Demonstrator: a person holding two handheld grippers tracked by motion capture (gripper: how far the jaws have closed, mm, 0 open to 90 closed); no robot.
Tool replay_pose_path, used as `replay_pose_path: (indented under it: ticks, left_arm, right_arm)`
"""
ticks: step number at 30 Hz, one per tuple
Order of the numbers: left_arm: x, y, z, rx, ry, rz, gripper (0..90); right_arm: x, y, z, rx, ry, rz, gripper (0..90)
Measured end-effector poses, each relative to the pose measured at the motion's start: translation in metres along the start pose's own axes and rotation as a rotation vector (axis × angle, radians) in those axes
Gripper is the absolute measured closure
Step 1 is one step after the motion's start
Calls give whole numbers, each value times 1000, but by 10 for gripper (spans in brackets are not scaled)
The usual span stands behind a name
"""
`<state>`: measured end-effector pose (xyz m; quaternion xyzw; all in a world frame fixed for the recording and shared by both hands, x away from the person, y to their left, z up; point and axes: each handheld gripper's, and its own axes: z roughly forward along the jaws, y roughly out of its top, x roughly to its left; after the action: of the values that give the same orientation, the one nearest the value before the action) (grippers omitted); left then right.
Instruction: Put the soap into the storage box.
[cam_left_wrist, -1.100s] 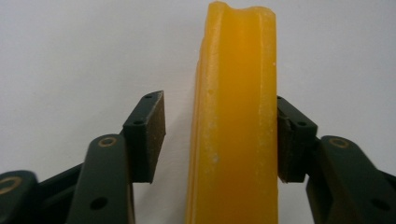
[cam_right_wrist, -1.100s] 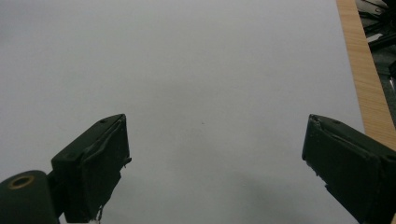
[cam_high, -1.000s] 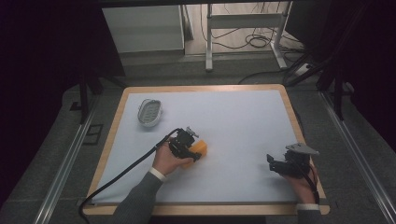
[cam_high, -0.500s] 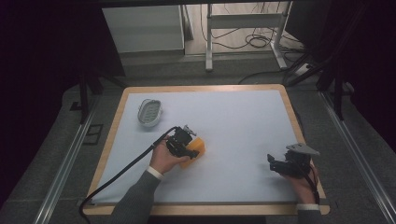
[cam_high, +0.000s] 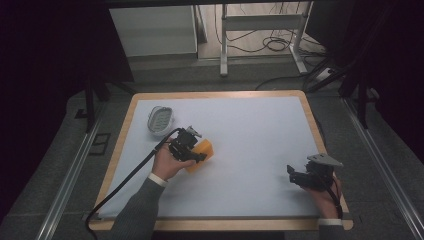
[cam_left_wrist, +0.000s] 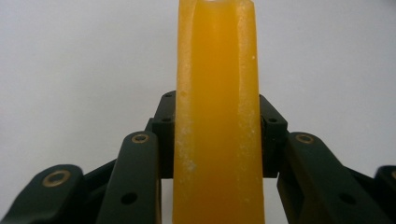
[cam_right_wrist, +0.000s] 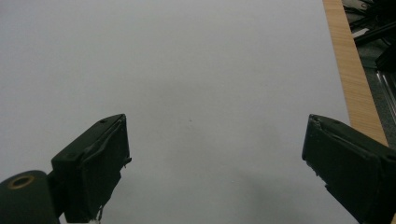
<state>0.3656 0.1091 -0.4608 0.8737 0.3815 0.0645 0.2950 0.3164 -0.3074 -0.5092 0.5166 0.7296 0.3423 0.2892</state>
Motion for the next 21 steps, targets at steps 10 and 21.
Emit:
replay_pose_path:
  ticks: [10,21]
  left_arm:
    - [17,1,-12,-14,34,-23,612]
    - [37,0,-31,-45,47,-60,612]
  right_arm:
    - [-1,0,0,-1,-9,4,75]
    - [-1,0,0,-4,-12,3,76]
